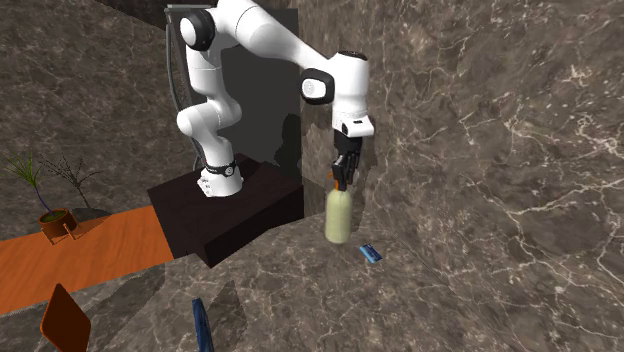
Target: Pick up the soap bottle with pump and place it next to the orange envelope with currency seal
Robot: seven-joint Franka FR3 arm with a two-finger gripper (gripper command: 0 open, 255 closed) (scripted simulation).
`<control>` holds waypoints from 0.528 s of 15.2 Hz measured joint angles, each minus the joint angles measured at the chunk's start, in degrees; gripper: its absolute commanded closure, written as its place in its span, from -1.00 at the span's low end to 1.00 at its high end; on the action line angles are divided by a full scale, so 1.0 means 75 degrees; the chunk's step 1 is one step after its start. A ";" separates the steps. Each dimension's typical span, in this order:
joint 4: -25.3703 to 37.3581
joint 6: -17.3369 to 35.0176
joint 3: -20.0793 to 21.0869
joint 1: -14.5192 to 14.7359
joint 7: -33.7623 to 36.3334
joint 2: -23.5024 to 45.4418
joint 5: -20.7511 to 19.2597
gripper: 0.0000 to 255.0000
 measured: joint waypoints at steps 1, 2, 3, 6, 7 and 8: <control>0.0114 -0.0123 -0.0004 -0.0007 -0.0025 -0.0010 0.0010 1.00; 0.0169 -0.0214 -0.0004 -0.0010 -0.0038 -0.0047 0.0019 1.00; 0.0211 -0.0293 0.0003 -0.0003 -0.0033 -0.0084 0.0026 1.00; 0.0389 -0.0560 0.0007 -0.0003 -0.0056 -0.0174 0.0048 1.00; 0.0469 -0.0665 0.0009 -0.0001 -0.0065 -0.0199 0.0055 1.00; 0.0543 -0.0774 0.0009 -0.0004 -0.0080 -0.0235 0.0064 1.00</control>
